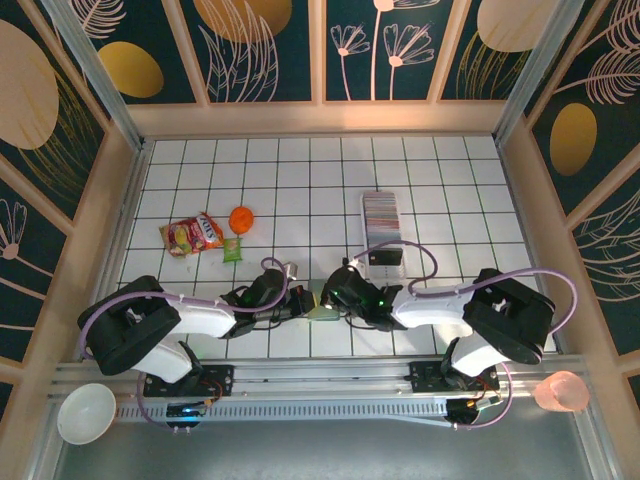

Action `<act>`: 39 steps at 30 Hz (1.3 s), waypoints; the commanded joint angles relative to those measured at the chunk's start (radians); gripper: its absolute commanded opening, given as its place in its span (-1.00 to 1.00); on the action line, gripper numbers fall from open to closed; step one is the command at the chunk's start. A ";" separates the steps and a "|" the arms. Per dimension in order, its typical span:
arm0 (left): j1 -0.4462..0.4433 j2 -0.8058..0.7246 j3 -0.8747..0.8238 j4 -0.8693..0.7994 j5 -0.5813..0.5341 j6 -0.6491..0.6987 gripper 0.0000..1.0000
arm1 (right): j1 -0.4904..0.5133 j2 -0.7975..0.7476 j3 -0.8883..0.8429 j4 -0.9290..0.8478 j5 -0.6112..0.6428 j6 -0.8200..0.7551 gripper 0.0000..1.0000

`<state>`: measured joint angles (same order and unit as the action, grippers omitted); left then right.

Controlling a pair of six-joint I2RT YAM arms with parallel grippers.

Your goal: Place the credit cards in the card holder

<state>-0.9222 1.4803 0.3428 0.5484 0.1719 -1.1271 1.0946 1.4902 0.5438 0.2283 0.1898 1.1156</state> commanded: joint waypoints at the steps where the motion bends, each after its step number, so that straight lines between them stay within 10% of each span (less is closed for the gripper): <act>1: -0.004 0.021 -0.011 -0.028 0.018 0.006 -1.00 | 0.054 0.052 -0.007 -0.132 -0.001 0.038 -1.00; 30: -0.004 -0.037 -0.062 0.022 -0.026 -0.055 -1.00 | 0.279 0.256 0.055 -0.454 0.085 0.208 -1.00; 39: -0.004 -0.251 0.036 -0.327 -0.253 0.022 -0.91 | 0.167 0.073 0.172 -0.413 0.222 0.052 -1.00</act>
<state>-0.9230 1.2808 0.3321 0.3813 0.0311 -1.1439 1.2881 1.5890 0.7212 -0.0692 0.5045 1.2358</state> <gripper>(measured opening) 0.042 0.046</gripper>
